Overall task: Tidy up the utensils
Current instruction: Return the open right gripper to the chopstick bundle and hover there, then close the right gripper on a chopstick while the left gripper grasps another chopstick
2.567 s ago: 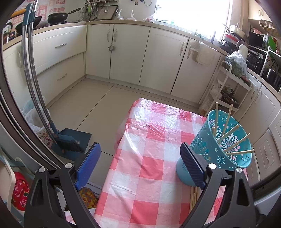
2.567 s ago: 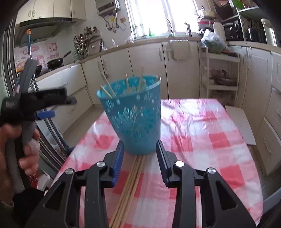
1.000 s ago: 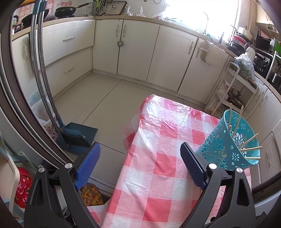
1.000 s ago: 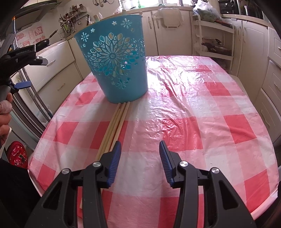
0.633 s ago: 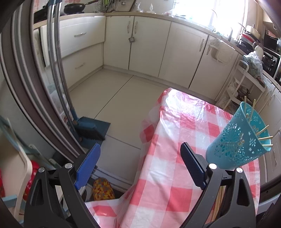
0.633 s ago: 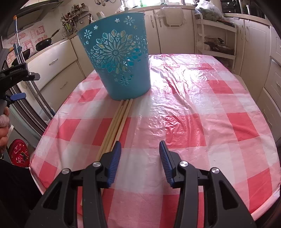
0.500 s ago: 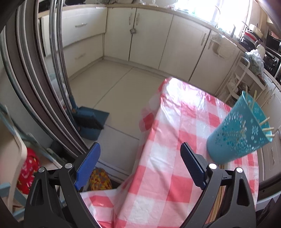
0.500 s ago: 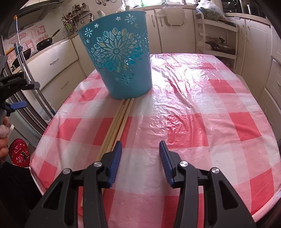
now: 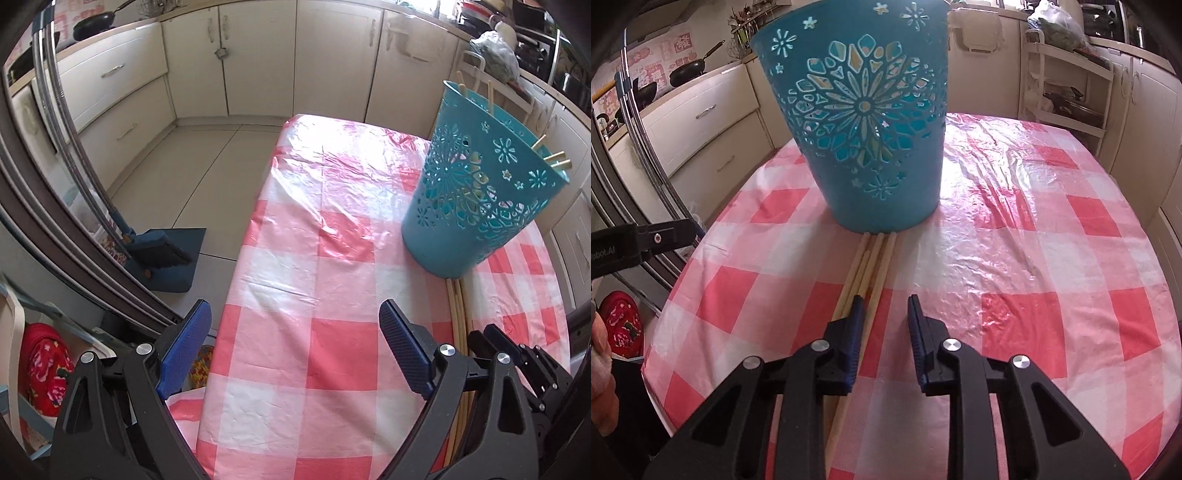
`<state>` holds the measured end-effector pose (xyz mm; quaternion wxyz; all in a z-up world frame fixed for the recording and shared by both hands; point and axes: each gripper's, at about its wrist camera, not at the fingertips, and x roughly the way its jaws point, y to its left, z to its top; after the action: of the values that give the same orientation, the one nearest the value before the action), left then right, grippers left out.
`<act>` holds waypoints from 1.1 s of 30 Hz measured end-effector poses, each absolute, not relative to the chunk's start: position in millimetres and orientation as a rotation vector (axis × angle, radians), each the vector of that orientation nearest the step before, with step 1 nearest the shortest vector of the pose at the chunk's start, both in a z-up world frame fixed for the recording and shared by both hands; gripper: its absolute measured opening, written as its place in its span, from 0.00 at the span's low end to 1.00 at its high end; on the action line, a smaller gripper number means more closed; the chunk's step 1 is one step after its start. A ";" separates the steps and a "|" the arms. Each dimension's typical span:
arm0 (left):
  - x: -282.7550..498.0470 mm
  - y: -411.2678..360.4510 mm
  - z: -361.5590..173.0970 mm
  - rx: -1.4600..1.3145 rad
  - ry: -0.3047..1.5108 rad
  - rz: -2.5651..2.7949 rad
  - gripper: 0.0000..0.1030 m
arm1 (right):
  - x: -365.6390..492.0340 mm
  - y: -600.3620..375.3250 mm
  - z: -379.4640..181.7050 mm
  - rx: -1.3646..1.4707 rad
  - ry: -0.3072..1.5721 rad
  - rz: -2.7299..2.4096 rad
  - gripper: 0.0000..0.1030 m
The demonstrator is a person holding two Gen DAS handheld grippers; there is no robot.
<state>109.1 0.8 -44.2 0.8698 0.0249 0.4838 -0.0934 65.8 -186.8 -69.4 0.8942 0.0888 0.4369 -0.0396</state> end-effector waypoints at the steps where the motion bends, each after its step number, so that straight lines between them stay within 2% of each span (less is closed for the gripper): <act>1: 109.0 0.1 -44.1 0.052 1.014 -0.198 0.86 | 65.4 -188.5 -69.6 0.193 0.907 -0.082 0.24; 8: 108.6 -3.9 -43.1 0.065 1.014 -0.216 0.86 | 63.6 -187.9 -70.8 0.153 0.905 -0.089 0.22; 16: 106.8 -13.2 -46.0 0.099 1.022 -0.244 0.86 | 60.9 -183.1 -68.2 0.017 0.960 -0.072 0.09; 21: 98.7 -35.2 -55.2 0.158 1.043 -0.310 0.86 | 39.1 -203.6 -65.1 0.019 0.996 -0.079 0.08; 25: 94.1 -60.3 -63.8 0.188 1.065 -0.370 0.86 | 28.4 -219.0 -66.3 0.122 0.972 -0.075 0.08; 33: 92.3 -97.5 -79.7 0.232 1.093 -0.417 0.86 | 27.6 -219.9 -66.9 0.154 0.944 -0.049 0.08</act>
<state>92.3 -97.5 -79.7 0.8273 0.1094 0.5148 -0.1966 27.6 -219.9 -66.9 0.8876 0.0742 0.4540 -0.0234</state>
